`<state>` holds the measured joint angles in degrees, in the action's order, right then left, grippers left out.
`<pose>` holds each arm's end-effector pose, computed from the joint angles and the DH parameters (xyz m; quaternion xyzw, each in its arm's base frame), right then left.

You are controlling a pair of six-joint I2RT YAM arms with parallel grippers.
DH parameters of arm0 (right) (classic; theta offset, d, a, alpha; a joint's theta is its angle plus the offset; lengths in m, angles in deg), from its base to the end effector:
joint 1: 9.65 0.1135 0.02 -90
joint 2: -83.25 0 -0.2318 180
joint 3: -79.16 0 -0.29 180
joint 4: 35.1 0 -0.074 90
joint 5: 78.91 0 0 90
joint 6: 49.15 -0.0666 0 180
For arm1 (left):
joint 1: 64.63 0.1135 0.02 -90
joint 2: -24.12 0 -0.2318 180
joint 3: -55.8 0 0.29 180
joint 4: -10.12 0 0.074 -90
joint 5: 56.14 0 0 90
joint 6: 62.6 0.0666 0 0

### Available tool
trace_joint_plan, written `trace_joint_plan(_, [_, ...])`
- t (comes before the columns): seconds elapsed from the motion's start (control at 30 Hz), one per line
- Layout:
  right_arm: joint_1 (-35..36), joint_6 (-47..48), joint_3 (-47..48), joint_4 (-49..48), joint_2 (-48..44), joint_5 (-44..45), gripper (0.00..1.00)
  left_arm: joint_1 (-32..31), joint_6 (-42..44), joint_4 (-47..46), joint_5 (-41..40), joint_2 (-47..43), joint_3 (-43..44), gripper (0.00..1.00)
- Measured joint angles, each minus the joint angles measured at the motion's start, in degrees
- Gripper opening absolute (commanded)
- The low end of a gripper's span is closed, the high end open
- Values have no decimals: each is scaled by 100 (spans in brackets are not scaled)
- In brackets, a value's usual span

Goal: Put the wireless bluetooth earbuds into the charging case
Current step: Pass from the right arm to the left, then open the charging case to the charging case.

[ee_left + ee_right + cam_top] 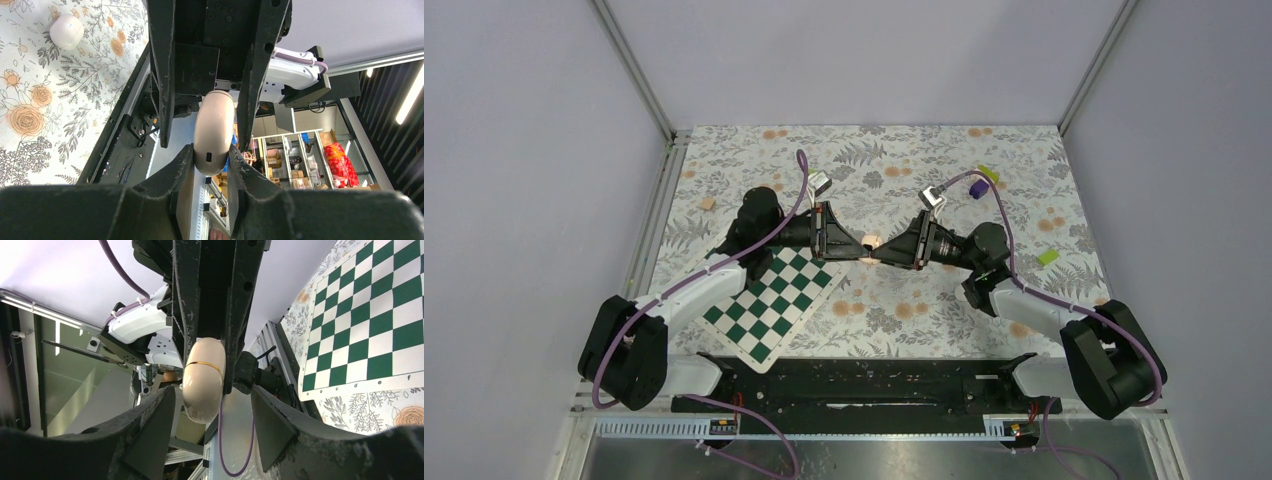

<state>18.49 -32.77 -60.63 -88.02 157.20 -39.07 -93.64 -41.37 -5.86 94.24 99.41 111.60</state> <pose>0.2468 0.1900 0.2135 -0.1158 0.6175 0.7277 0.2752 0.2703 -0.2161 0.2344 0.1099 0.7093 -0.6870 0.1134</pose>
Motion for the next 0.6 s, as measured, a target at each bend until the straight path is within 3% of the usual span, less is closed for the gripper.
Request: trace_joint_plan(0.6, [-282,-234,-501,-555,46,140,62,20,105,208,-20,-2,72,0])
